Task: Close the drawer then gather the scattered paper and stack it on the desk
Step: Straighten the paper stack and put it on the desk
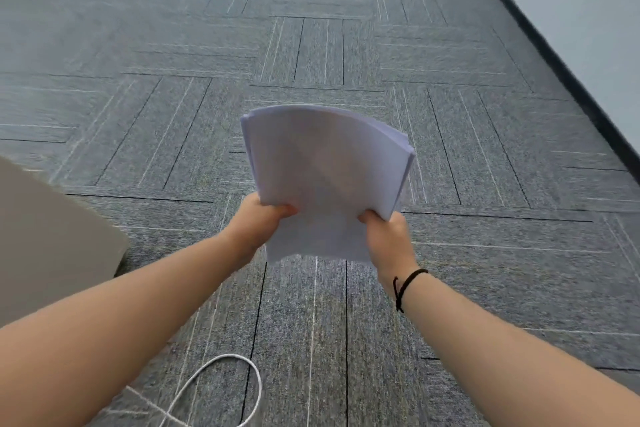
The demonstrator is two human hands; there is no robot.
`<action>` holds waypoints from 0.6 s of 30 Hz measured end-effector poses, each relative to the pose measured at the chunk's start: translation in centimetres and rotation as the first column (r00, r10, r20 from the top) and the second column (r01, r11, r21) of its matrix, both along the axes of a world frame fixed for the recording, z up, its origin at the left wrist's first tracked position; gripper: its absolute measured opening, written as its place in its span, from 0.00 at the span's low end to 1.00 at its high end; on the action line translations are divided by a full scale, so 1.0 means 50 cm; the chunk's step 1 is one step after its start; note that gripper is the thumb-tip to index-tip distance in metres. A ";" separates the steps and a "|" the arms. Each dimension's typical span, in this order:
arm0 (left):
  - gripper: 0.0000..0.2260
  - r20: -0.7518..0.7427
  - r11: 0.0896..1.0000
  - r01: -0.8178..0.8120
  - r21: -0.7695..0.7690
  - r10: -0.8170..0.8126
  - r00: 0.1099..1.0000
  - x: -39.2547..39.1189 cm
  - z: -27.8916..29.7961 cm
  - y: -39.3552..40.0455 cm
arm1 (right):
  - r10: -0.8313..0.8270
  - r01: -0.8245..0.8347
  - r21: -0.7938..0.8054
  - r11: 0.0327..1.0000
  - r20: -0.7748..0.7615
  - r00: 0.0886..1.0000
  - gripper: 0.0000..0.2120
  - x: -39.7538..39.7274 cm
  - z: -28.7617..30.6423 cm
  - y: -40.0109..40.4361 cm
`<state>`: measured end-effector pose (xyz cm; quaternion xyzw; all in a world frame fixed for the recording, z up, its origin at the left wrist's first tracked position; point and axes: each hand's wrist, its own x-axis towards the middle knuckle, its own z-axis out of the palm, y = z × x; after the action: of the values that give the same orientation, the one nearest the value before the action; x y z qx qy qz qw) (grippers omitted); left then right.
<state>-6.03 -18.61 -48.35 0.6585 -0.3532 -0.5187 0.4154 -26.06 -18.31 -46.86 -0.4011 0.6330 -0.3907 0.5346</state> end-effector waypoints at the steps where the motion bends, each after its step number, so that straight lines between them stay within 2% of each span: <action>1: 0.10 0.029 1.000 -0.007 -0.024 0.007 1.000 0.008 0.052 0.003 | -0.004 0.004 0.001 1.000 -0.004 1.000 0.07 0.011 0.046 0.000; 3: 0.05 0.067 0.995 -0.046 -0.090 0.052 0.996 0.027 0.168 0.015 | -0.006 0.006 -0.009 1.000 0.002 1.000 0.07 0.037 0.149 -0.002; 6: 0.02 0.031 0.976 -0.142 -0.167 0.149 0.988 0.051 0.353 0.043 | 0.002 -0.003 -0.025 1.000 -0.054 0.999 0.09 0.077 0.318 -0.004; 10: 0.01 0.000 0.960 -0.226 -0.168 0.229 0.973 0.096 0.603 0.085 | 0.027 -0.028 -0.017 0.999 -0.093 0.995 0.15 0.134 0.573 0.003; 15: 0.02 -0.019 0.924 -0.341 -0.171 0.343 0.939 0.171 0.945 0.155 | 0.137 -0.143 -0.057 0.988 -0.106 0.985 0.07 0.220 0.911 0.037; 18: 0.03 -0.022 0.890 -0.411 -0.195 0.415 0.909 0.225 1.137 0.204 | 0.222 -0.231 -0.081 0.970 -0.100 0.970 0.10 0.281 1.109 0.063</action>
<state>5.22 -8.43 8.47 0.6799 -0.2585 -0.3744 0.5751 -11.99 -15.18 8.57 -0.5121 0.5879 -0.3372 0.5277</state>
